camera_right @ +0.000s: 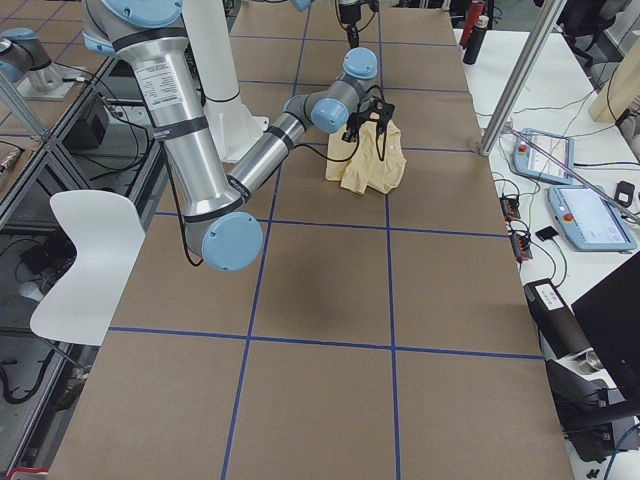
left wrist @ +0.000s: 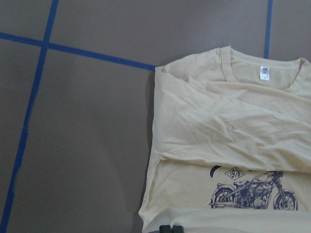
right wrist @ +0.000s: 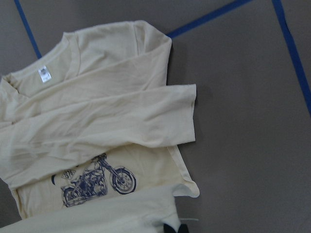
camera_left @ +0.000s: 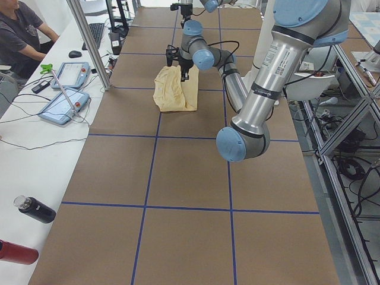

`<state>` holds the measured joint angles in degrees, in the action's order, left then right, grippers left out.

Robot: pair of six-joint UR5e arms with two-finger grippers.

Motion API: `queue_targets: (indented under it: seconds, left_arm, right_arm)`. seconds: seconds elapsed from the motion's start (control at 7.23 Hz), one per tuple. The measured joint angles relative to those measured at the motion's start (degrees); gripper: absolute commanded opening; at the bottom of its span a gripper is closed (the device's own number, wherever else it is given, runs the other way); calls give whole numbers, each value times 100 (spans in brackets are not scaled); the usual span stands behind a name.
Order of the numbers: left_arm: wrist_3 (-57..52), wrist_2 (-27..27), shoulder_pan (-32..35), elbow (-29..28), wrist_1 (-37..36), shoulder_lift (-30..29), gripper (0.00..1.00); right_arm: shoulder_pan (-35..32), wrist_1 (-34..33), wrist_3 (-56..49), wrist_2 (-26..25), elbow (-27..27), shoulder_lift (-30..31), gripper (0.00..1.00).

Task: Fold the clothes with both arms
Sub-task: 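Lift the hem with both grippers and carry it toward the collar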

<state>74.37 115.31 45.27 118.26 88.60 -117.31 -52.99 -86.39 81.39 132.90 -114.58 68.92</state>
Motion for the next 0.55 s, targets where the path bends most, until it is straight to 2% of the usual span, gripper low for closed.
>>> queue_targets:
  seconds: [0.41,0.55]
  left_arm:
    - [52,131,235,-1496,1743,-178,0]
    - [129,137,241,-1730,2016,-212,0]
  right_arm:
    - [-196,115,-210,-7,1188,-786,0]
    - [-199,401,-215,-11,1647,-1007,0]
